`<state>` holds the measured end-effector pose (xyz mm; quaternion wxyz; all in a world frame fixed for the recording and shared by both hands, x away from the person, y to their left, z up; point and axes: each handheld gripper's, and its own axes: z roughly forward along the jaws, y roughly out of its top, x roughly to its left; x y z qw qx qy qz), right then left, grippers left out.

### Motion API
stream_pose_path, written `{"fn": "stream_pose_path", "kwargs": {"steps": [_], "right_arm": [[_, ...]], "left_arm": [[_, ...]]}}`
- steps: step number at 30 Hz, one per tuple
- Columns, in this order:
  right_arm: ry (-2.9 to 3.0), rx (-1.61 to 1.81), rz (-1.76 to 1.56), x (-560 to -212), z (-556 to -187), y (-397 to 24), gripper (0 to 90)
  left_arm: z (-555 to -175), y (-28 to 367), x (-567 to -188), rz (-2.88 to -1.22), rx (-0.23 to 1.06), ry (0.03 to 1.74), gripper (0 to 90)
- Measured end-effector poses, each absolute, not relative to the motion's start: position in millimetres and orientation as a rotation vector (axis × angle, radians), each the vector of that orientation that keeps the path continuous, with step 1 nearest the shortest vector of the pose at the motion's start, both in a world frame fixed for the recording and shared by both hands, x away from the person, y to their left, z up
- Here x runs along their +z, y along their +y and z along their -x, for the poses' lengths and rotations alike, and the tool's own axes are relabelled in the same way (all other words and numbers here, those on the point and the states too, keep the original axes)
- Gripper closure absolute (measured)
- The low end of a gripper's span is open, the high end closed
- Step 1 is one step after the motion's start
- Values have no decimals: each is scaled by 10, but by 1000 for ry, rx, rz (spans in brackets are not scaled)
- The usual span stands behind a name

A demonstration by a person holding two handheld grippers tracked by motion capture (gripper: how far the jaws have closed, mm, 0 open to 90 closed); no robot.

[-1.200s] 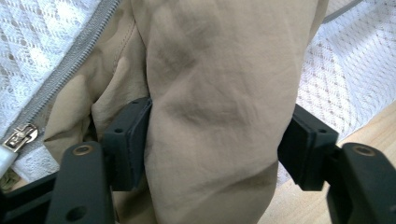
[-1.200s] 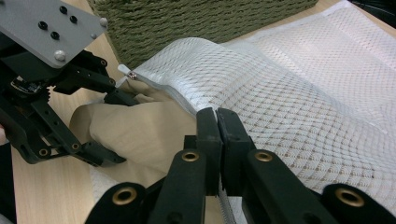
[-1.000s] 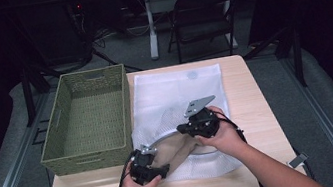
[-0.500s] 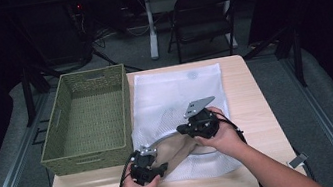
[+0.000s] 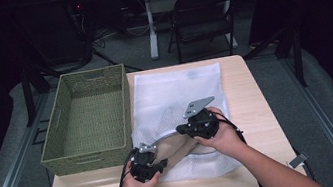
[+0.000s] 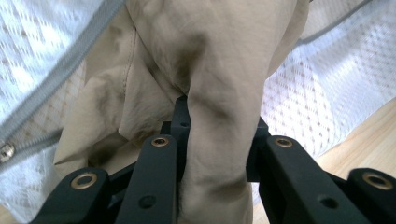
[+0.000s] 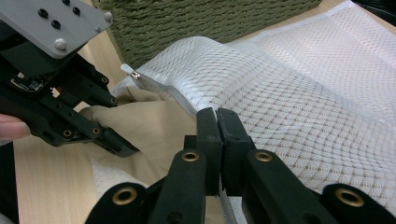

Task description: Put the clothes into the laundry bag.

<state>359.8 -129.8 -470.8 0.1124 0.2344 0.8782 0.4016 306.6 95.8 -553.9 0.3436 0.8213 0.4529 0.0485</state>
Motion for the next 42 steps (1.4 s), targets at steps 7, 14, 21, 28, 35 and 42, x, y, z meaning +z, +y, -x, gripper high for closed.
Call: {"fn": "stream_pose_path", "kwargs": {"steps": [7, 14, 21, 28, 35, 42], "right_arm": [[2572, 1193, -684, -4692, -3590, -1284, 885], [2578, 1195, -680, -4687, -3588, -1281, 885], [2578, 1195, -671, -4689, -3583, -1273, 885], [2577, 1198, -670, -4692, -3579, -1258, 885], [2582, 1199, -669, -4699, -3579, -1244, 885], [2585, 1182, -670, -4712, -3581, -1265, 885]], "left_arm": [[-3131, 877, -5446, -2109, 147, 1174, 747], [-3247, 783, -5408, -2103, 168, 1181, 748], [-3325, 745, -5442, -2084, 176, 1201, 746], [-3362, 695, -5457, -2072, 182, 1211, 743], [-3402, 645, -5501, -2055, 196, 1217, 733], [-3432, 628, -5559, -2076, 227, 1211, 710]]}}
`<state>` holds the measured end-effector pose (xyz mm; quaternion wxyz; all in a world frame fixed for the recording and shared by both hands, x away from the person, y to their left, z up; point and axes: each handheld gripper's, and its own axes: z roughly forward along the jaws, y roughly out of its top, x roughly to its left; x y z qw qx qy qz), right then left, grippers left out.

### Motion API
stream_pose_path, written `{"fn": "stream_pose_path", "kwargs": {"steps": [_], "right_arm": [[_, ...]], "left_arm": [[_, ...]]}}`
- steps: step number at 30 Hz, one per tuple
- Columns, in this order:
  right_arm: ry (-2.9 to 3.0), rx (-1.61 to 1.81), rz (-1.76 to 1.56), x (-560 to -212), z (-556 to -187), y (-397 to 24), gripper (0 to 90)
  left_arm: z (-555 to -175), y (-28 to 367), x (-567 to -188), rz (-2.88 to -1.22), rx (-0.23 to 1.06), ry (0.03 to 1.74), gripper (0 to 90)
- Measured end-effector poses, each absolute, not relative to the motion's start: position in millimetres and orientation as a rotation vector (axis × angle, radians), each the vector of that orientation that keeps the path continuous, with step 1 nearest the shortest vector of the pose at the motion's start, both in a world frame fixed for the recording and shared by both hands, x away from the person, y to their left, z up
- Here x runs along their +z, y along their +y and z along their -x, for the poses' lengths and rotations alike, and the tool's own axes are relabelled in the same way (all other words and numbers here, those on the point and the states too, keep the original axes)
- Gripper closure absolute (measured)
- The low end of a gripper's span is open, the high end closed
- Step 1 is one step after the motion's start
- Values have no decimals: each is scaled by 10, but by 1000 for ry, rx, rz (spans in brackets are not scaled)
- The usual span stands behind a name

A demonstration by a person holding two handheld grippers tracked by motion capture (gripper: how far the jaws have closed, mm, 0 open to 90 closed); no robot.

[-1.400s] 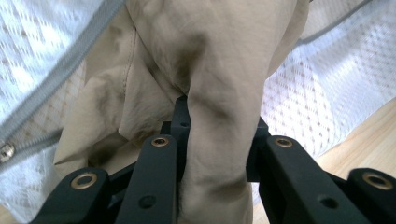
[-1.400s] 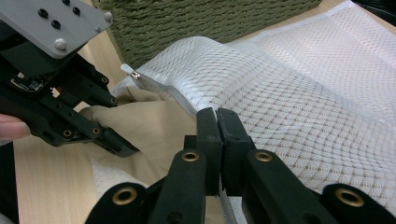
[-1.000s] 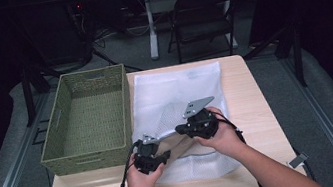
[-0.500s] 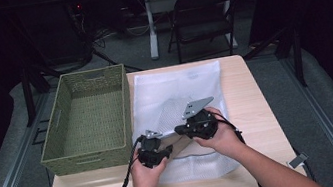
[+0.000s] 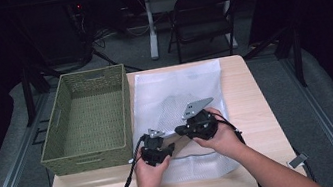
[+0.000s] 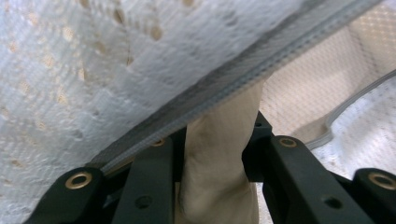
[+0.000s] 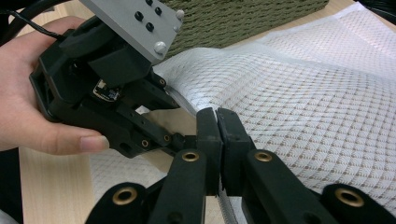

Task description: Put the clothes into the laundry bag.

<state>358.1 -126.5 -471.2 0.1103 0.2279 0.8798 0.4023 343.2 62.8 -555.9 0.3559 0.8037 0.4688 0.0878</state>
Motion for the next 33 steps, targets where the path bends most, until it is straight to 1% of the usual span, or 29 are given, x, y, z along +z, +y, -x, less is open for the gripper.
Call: {"fn": "stream_pose_path", "kwargs": {"steps": [6, 8, 11, 15, 19, 25, 33], "right_arm": [[2585, 1182, -678, -4723, -3580, -1288, 885], [2582, 1178, -682, -4732, -3577, -1285, 885], [2585, 1167, -675, -4745, -3570, -1281, 885], [2583, 1165, -678, -4746, -3571, -1293, 885], [2579, 1171, -683, -4749, -3574, -1304, 885], [2588, 1154, -690, -4767, -3576, -1324, 885], [2597, 1158, -701, -4809, -3563, -1332, 884]], "left_arm": [[-3456, 627, -5599, -2081, 245, 1223, 662], [-3451, 627, -5601, -2093, 250, 1215, 616], [-3429, 640, -5583, -2110, 276, 1205, 514], [-3398, 695, -5532, -2104, 260, 1206, 405], [-3346, 720, -5509, -2161, 246, 1171, 327], [-3211, 815, -5473, -2203, 227, 1140, 317], [-3043, 1043, -5391, -2179, 198, 1125, 328]]}}
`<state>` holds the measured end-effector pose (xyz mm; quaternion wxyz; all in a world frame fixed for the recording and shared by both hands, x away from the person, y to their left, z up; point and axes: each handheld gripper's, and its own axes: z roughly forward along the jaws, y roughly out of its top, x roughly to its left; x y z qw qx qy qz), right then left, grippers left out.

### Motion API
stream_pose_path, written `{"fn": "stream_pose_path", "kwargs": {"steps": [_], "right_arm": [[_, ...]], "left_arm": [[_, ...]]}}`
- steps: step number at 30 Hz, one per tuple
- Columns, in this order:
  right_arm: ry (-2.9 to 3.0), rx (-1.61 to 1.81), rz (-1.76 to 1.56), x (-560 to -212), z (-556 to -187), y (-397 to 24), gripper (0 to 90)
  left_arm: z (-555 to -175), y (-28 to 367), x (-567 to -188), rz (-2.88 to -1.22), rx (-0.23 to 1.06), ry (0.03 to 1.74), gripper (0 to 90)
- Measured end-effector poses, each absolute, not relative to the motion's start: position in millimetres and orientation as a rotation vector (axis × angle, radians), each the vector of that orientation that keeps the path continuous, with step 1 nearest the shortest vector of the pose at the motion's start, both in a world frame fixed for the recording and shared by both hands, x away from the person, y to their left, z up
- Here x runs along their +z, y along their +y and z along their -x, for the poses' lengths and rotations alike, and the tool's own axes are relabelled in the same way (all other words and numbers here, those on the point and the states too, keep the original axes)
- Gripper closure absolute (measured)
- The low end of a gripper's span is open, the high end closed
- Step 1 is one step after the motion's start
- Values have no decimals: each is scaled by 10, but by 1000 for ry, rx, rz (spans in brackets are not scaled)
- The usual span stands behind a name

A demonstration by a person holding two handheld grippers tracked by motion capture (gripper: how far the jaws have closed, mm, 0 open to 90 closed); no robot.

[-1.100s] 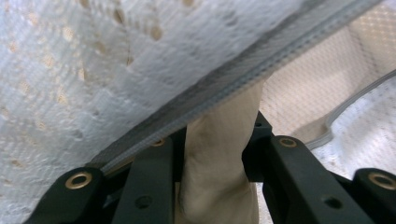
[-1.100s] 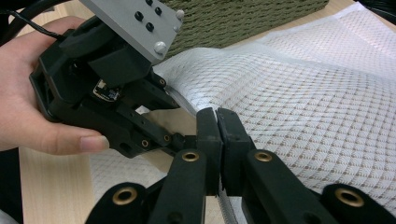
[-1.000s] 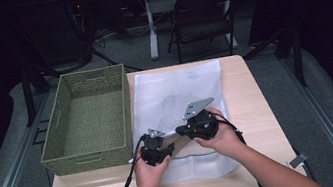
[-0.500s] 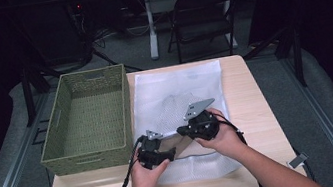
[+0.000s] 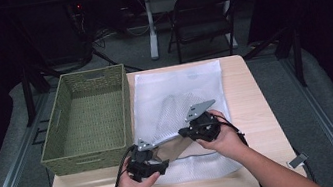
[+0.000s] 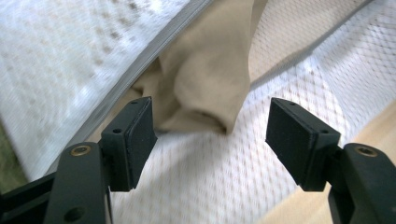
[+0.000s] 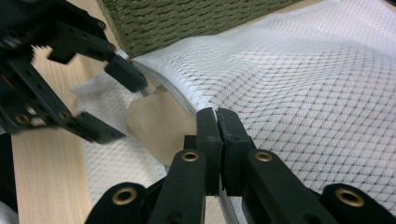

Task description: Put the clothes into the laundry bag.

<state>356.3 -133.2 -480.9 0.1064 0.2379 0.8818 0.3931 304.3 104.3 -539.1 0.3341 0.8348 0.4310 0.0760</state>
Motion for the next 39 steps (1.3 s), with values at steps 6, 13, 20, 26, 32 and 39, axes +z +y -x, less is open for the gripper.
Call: {"fn": "stream_pose_path", "kwargs": {"steps": [6, 13, 20, 26, 32, 39], "right_arm": [[2620, 1128, -718, -4891, -3538, -1353, 881], [2631, 1118, -738, -4969, -3523, -1370, 877], [2631, 1116, -764, -5027, -3504, -1381, 830], [2586, 1165, -791, -4996, -3438, -1421, 731], [2528, 1158, -818, -4943, -3343, -1529, 645], [2457, 1139, -818, -4938, -3140, -1672, 624]], "left_arm": [[-2955, 1189, -5378, -2176, 152, 1145, 345], [-2875, 1346, -5408, -2193, 105, 1140, 367], [-2848, 1465, -5473, -2157, 92, 1166, 366], [-2803, 1527, -5470, -2147, 137, 1118, 367], [-2758, 1558, -5457, -2152, 166, 1116, 374], [-2745, 1565, -5477, -2154, 168, 1124, 402]]}}
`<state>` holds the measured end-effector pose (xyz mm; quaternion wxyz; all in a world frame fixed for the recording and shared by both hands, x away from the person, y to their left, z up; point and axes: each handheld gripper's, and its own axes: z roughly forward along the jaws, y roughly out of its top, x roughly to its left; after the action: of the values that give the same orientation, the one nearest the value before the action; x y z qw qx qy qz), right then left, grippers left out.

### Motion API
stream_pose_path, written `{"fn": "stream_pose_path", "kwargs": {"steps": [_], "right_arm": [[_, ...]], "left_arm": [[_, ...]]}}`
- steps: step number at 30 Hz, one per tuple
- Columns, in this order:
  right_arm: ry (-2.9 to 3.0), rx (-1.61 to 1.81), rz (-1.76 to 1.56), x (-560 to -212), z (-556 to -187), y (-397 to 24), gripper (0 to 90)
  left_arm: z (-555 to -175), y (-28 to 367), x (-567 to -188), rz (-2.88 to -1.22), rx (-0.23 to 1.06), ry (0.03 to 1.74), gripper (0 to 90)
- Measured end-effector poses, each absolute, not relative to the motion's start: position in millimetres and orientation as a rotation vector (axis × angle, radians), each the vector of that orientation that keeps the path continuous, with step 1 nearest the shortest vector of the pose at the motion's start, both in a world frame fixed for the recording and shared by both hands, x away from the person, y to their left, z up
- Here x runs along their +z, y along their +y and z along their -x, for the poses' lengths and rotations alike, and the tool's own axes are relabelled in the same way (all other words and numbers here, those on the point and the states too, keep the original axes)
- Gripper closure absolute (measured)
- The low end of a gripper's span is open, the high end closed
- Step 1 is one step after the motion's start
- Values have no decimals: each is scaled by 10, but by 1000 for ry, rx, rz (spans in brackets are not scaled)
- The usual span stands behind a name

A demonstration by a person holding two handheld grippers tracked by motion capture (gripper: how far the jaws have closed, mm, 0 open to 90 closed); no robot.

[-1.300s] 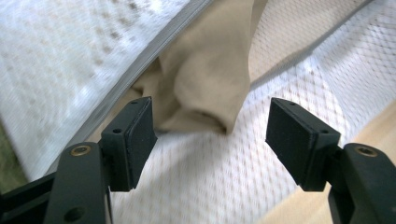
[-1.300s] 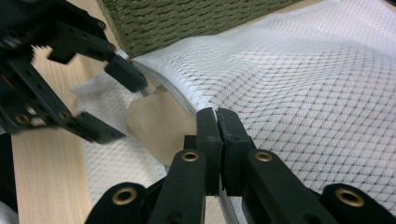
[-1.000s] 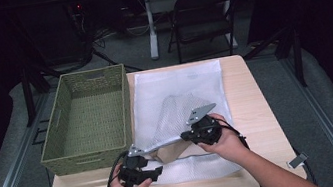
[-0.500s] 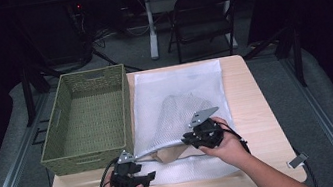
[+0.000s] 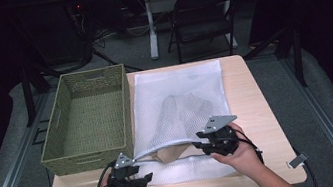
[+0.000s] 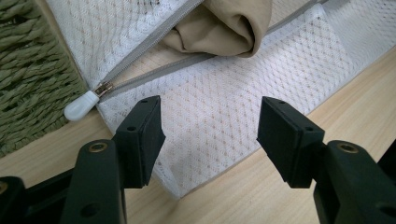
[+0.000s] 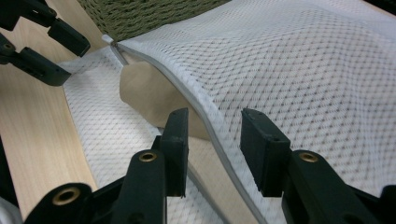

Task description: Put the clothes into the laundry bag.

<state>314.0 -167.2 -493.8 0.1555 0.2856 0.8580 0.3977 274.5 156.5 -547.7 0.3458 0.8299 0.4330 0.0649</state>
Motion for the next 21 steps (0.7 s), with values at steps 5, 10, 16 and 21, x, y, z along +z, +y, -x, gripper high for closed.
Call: {"fn": "stream_pose_path", "kwargs": {"steps": [5, 10, 16, 21], "right_arm": [[2431, 1141, -813, -4960, -2984, -1770, 626], [2414, 1151, -820, -5001, -2876, -1867, 612], [2390, 1180, -865, -5058, -2762, -2037, 588], [2376, 1225, -946, -5146, -2667, -2182, 581]], "left_arm": [[-2751, 1549, -5491, -2142, 181, 1113, 408], [-2766, 1554, -5506, -2152, 175, 1126, 408], [-2776, 1553, -5515, -2162, 168, 1127, 407], [-2785, 1541, -5540, -2160, 170, 1120, 407]]}}
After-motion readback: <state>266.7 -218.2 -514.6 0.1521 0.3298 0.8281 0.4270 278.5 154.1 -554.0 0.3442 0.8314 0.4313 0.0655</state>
